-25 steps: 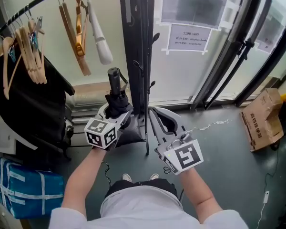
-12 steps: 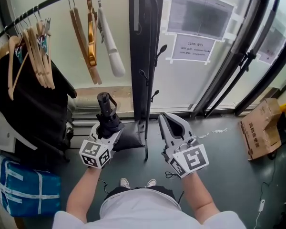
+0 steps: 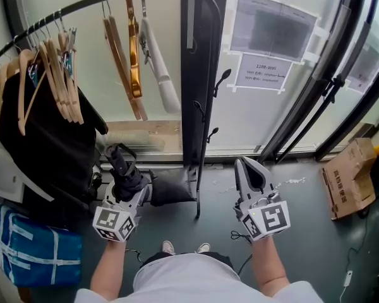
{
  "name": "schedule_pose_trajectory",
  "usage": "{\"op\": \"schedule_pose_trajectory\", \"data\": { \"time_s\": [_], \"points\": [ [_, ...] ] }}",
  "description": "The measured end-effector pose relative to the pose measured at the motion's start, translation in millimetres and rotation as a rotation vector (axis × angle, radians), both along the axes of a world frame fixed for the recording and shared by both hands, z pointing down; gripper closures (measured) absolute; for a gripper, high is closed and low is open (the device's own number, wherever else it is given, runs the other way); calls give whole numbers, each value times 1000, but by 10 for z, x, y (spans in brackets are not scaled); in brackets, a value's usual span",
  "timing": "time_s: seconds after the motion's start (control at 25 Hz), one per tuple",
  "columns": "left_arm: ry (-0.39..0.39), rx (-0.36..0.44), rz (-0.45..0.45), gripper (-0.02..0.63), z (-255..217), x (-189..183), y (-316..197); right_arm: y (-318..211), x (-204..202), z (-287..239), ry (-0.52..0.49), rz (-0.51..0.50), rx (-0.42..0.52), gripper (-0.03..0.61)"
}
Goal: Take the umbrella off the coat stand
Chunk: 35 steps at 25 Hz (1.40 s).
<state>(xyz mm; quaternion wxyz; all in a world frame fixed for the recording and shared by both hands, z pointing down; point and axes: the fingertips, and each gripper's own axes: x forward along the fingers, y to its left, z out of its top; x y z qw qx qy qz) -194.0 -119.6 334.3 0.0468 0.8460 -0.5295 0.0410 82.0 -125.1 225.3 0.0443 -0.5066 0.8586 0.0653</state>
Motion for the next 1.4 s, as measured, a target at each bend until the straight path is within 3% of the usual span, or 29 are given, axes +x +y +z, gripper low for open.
{"op": "schedule_pose_trajectory", "data": {
  "time_s": [0.2,0.48,0.76,1.04,1.4],
  "points": [
    [31,3,-112,354,42,-384,170,22,133,203,42,36,-47,560],
    [1,-41,-224,354,226,-802,438,66,317,412,71,81,-96,560],
    [6,-31,-315,354,229,-986,709,159,644,387,59,182,-112,560],
    [23,-40,-300,354,283,-917,711,213,846,414,29,261,-125,560],
    [31,-26,-246,354,222,-779,649,232,717,443,7,249,-128,560]
  ]
}}
